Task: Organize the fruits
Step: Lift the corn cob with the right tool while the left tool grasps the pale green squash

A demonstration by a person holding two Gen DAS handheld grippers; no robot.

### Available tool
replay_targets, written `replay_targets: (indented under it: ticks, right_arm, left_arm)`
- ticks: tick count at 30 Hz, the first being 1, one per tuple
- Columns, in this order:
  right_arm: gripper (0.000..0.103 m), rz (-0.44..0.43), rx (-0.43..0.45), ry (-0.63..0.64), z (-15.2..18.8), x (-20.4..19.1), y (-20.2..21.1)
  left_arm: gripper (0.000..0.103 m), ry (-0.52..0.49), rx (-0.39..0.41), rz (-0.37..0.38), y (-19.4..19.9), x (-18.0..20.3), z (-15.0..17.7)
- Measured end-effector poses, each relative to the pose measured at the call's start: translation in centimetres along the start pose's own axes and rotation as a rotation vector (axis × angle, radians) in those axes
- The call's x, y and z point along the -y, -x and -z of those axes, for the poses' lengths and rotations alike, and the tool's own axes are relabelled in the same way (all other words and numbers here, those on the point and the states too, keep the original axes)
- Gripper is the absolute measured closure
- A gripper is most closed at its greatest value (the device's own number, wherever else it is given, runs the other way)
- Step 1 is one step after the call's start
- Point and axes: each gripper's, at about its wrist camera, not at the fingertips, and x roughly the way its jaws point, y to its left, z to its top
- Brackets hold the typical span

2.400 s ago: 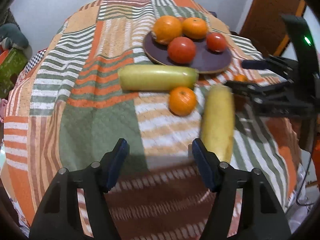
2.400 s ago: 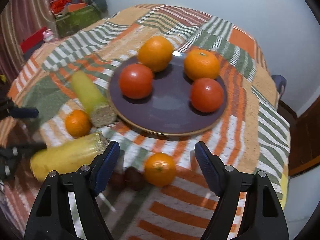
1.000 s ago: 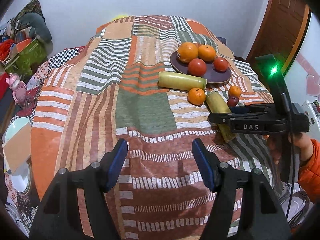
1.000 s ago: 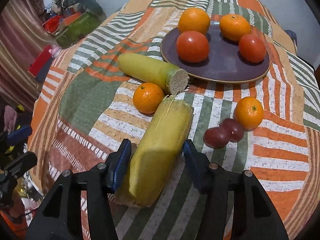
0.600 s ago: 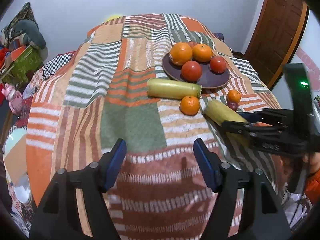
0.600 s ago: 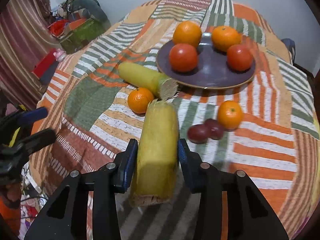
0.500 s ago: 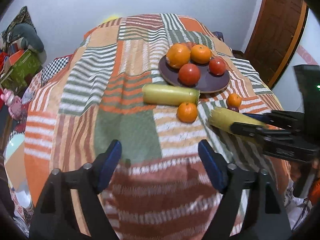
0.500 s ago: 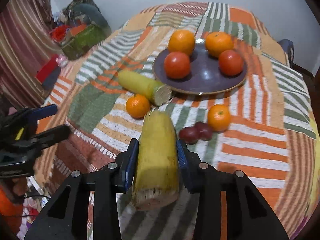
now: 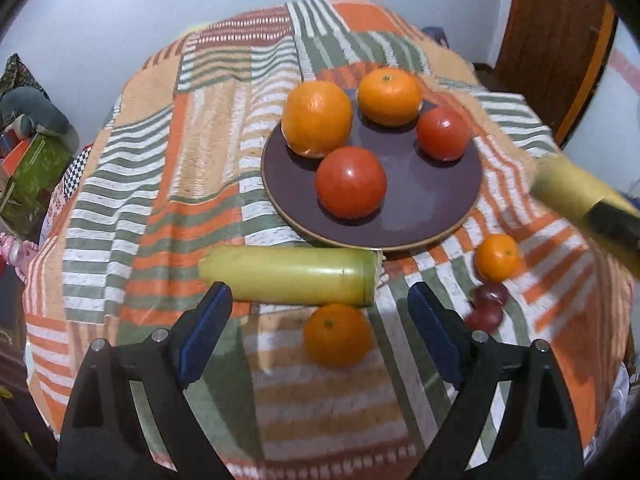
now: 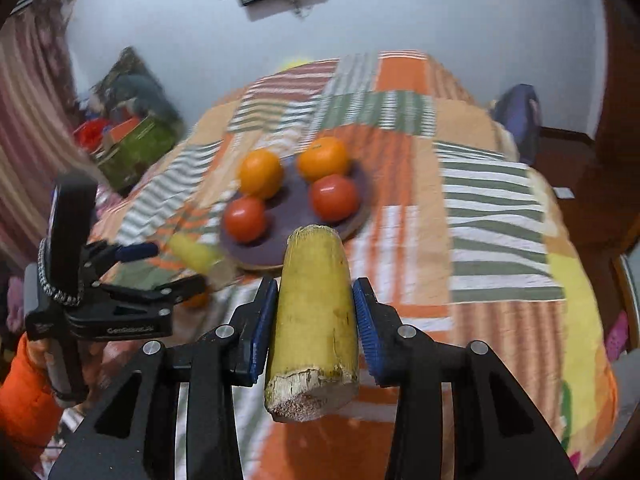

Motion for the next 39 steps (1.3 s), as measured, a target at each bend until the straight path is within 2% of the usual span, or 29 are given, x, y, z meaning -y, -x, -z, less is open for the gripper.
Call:
replay_targets:
  ticks: [3, 5, 7, 10, 11, 14, 16, 19, 23, 31, 34, 39]
  right_arm:
    - [0.067, 0.026, -0.006, -0.042, 0.1, 2.4, -0.4]
    - [0.067, 0.033, -0.01, -0.065, 0.2, 3.7, -0.4]
    - [0.067, 0.046, -0.011, -0.074, 0.3, 4.3, -0.5]
    - [0.067, 0.048, -0.016, -0.094, 0.7, 5.1, -1.0]
    - [0.067, 0.047, -0.018, -0.099, 0.7, 5.2, -1.0]
    - [0.067, 0.05, -0.034, -0.096, 1.1, 5.2, -1.7]
    - [0.067, 0.057, -0.044, -0.087, 1.4, 4.9, -2.1]
    - [0.067, 0.055, -0.058, -0.087, 1.7, 4.9, -2.6]
    - [0.067, 0.068, -0.085, -0.069, 2.1, 4.6, -3.4]
    - [0.067, 0.081, -0.093, -0.036, 2.1, 4.4, -3.2]
    - [0.067, 0.085, -0.096, -0.024, 2.2, 4.3, -3.2]
    - [0.062, 0.095, -0.129, 0.011, 2.4, 3.9, -4.1]
  left_arm:
    - [0.011, 0.01, 0.0, -0.057, -1.0, -0.5, -0.3]
    - [0.011, 0.046, -0.007, -0.016, -1.3, -1.9, -0.5]
    - [0.011, 0.084, -0.011, -0.017, -1.4, -3.1, -0.6]
    - [0.011, 0.119, -0.008, -0.096, -1.5, -5.4, -0.4]
    - [0.011, 0.138, -0.014, -0.095, -1.6, -6.2, -0.2]
    - [0.011, 0.194, -0.047, -0.015, -1.6, -8.1, 0.6]
    - [0.011, 0.18, -0.042, -0.023, -0.9, -8.1, 1.0]
    - [0.011, 0.134, 0.016, -0.043, 1.1, -7.2, 1.3]
    - [0.011, 0.162, 0.054, -0.029, 2.4, -7.0, 0.6]
    - [0.01, 0.299, -0.03, -0.1, -2.3, -8.4, -1.1]
    - [0.009, 0.345, -0.011, -0.097, -2.7, -8.4, -1.0]
    - [0.009, 0.408, -0.063, -0.038, -4.9, -8.6, -1.4]
